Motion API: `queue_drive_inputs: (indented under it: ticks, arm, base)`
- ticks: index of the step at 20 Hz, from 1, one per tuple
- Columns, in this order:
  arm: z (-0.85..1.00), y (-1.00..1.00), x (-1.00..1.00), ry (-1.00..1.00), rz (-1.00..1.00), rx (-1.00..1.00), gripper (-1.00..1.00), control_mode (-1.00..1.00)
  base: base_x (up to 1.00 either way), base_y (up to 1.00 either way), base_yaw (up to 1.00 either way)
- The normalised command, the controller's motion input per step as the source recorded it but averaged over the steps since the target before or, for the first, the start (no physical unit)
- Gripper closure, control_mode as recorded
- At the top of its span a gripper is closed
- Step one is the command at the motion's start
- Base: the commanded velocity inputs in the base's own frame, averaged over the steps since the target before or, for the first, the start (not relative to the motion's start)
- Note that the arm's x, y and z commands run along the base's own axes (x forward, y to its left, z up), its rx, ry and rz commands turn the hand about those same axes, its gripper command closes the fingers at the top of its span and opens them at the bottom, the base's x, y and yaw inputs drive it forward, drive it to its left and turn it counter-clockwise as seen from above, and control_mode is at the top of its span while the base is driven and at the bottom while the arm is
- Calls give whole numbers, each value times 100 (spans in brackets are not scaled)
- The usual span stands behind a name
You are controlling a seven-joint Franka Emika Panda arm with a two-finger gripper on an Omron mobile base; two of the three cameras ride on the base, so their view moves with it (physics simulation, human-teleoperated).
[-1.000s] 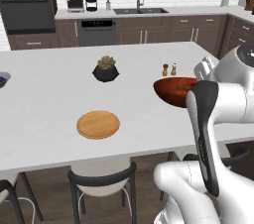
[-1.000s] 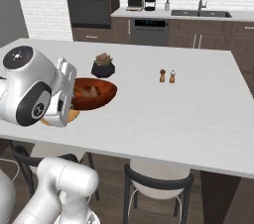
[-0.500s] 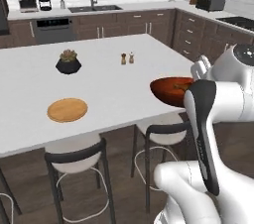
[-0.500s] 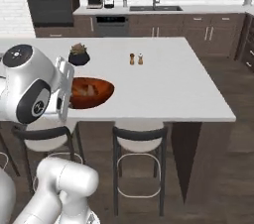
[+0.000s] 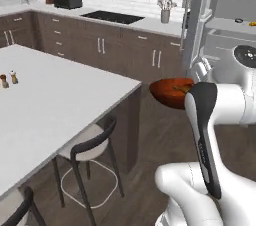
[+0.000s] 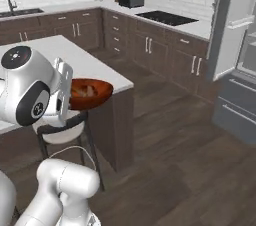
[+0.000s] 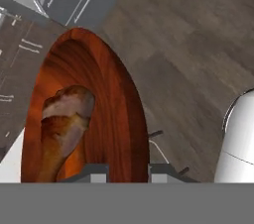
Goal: Pick the chicken drumstick and carrot from their plates and place them in the bowl. Then put the bowl in the fridge.
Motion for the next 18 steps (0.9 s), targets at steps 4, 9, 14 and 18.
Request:
queue_drive_inputs:
  ticks: [4, 9, 14, 18]
  arm:
    - [0, 0, 0, 0, 0, 0, 100, 100]
    - [0, 0, 0, 0, 0, 0, 100, 100]
    - [0, 0, 0, 0, 0, 0, 100, 100]
    - [0, 0, 0, 0, 0, 0, 100, 100]
  base:
    - [6, -3, -82]
    - [36, 1, -69]
    - [83, 38, -37]
    - [96, 50, -23]
